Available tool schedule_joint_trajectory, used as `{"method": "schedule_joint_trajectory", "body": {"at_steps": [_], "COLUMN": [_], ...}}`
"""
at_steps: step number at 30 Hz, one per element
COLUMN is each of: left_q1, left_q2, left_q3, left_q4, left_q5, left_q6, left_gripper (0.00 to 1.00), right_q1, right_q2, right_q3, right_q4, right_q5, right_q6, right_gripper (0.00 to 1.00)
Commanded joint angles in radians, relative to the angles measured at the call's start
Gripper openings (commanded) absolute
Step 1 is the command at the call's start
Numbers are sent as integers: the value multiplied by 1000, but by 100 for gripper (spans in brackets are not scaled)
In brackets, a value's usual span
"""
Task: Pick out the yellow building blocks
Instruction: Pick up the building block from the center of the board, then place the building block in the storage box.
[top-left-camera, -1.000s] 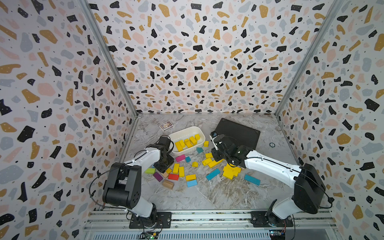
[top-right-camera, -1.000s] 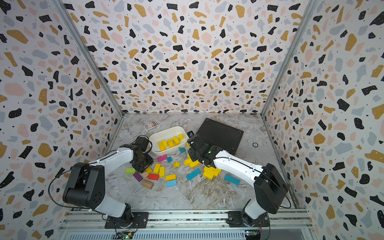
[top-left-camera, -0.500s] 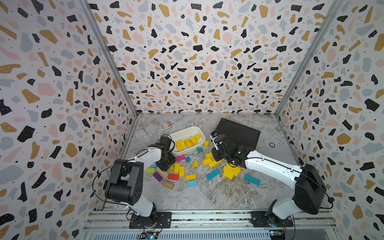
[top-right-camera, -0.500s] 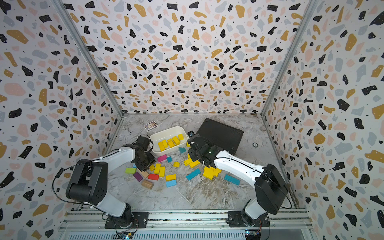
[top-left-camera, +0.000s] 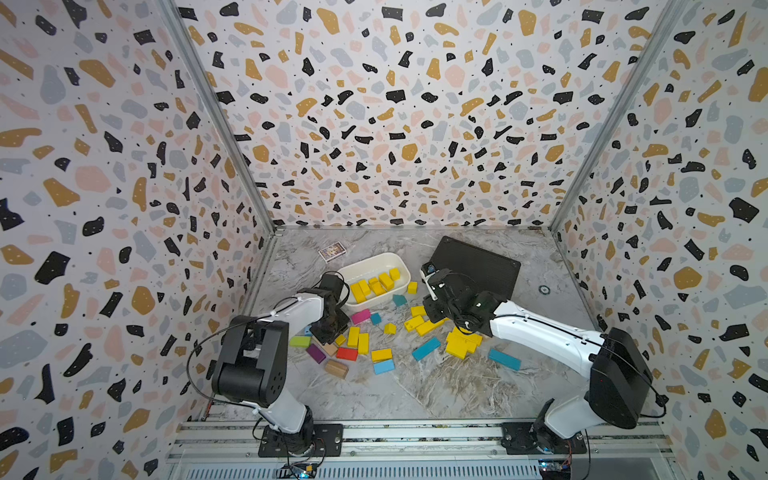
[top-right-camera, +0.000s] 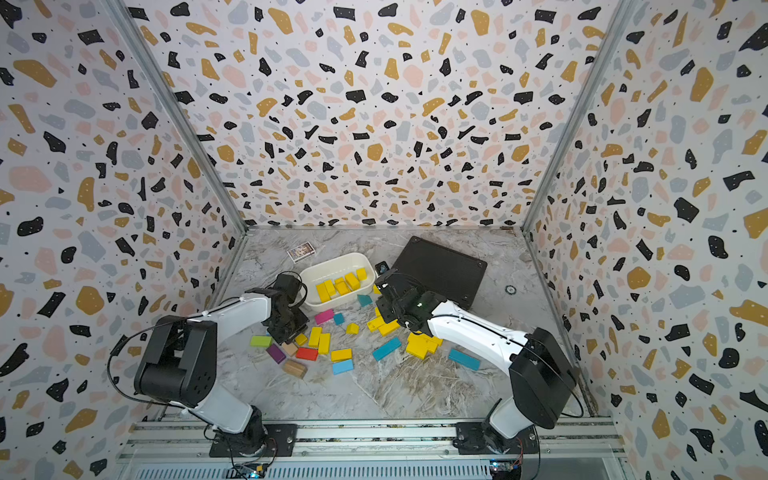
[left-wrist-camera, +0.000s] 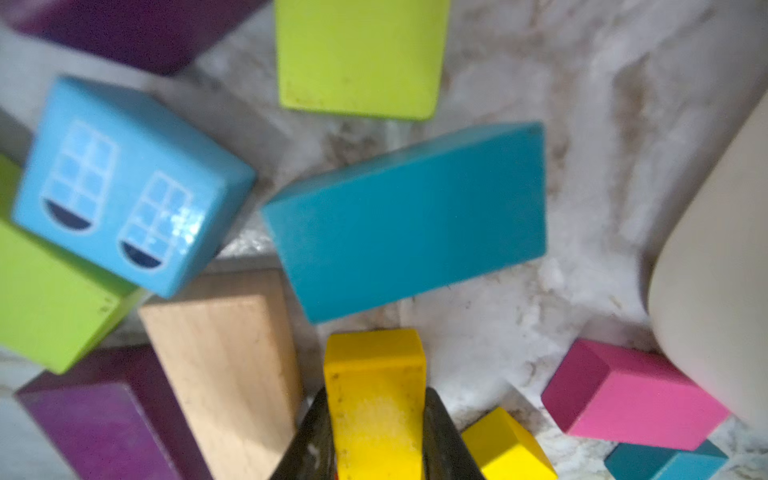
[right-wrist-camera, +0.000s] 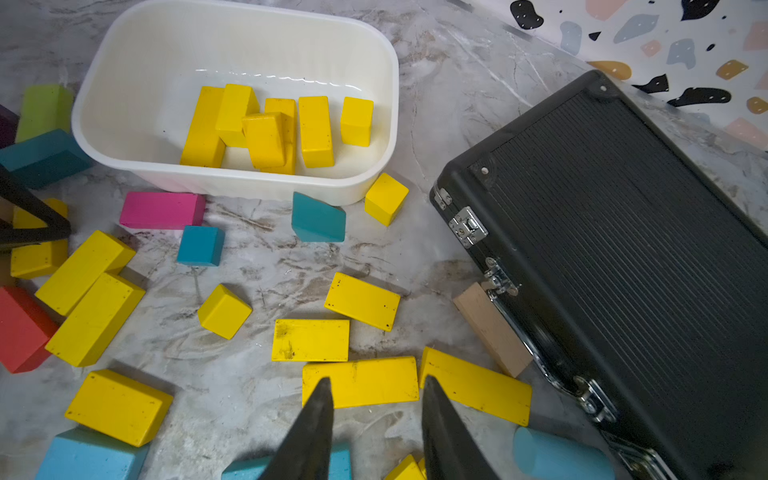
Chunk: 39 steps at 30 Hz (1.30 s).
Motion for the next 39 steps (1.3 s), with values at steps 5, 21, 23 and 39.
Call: {"method": "schedule_joint_trajectory", "body": {"at_steps": [5,21,23,39], "left_q1": [4,-23,-31,-61], "left_q2": [-97,-14,45,376], "left_q3": [46,445,488,629], "left_q4": [-94,-131,-117,-115], "left_q5": [-101,-116,-86,-83], "left_q6": [47,282,295,283], "left_gripper": [21,19,18,22], "right_q1": [4,4,3,4], "right_q2": [-40,-67,-74,-114], "right_q3": [1,-23,-28,-66], "right_q4": [-15,-20,-19,-39], "right_q5": [11,41,47,74], "right_q6": [11,25,26,42], "right_gripper": [37,37,37,37]}}
